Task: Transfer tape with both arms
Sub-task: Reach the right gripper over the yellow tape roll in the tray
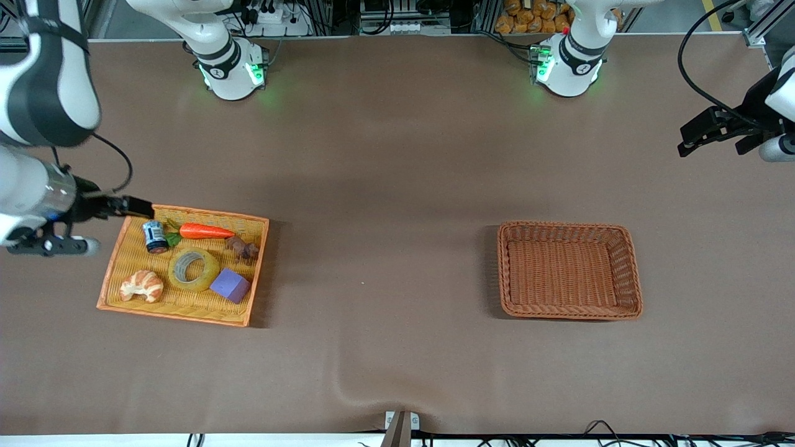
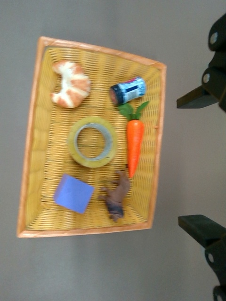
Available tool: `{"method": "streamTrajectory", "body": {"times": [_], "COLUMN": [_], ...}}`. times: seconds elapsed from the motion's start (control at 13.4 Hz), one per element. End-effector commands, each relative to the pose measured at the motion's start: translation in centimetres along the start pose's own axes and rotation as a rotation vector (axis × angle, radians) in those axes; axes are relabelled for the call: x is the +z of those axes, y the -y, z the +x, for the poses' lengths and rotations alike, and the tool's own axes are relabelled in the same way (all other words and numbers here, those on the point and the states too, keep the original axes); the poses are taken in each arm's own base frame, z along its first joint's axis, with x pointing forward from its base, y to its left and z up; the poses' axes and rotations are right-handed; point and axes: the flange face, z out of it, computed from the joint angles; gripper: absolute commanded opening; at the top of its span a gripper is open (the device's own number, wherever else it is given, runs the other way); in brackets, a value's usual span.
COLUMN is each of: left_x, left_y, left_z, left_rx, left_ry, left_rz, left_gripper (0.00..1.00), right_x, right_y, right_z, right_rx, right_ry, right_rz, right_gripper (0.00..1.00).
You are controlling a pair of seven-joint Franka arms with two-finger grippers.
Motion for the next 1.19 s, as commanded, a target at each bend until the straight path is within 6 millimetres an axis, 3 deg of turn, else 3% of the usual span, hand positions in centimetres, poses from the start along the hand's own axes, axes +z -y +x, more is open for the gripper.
{"method": "streamTrajectory", "body": {"times": [0.0,0.15,0.22,0.37,0.45,0.6,0.67,0.89,1.12], "left_x": [-0.1,0.0,0.2,0.5,0.6,0.6,0.6,0.9,1.1], "left_y": [-0.3,-0.3,-0.3,-0.2,-0.2,0.0,0.0,-0.1,0.1], "left_z": [-0.1,-0.1,-0.1,0.1,0.1,0.2,0.3,0.5,1.1], "left_rx": [-0.010,-0.010,-0.009,-0.012,-0.012,-0.015,-0.015,-0.014,-0.017], "left_ry": [-0.005,-0.010,-0.007,-0.011,-0.011,-0.019,-0.025,-0.028,-0.046], "left_rz": [-0.007,-0.007,-0.007,-0.007,-0.007,-0.008,-0.009,-0.009,-0.012], "left_gripper": [1.00,1.00,1.00,1.00,1.00,1.00,1.00,1.00,1.00], "right_x": [0.6,1.2,1.1,3.4,4.4,8.0,9.1,11.7,15.9], "right_y": [-2.7,-6.7,-7.6,-8.7,-10.2,-15.2,-16.1,-15.0,-15.0], "right_z": [1.8,2.6,2.7,3.6,3.8,5.5,6.3,8.2,9.2], "right_rx": [0.031,0.079,0.095,0.108,0.122,0.136,0.138,0.126,0.120], "right_ry": [-0.019,-0.052,-0.061,-0.026,-0.013,-0.053,-0.089,-0.083,-0.025], "right_rz": [-0.008,-0.004,-0.001,-0.007,-0.024,-0.013,-0.013,-0.019,-0.011], "right_gripper": [1.00,1.00,1.00,1.00,1.00,1.00,1.00,1.00,1.00]}}
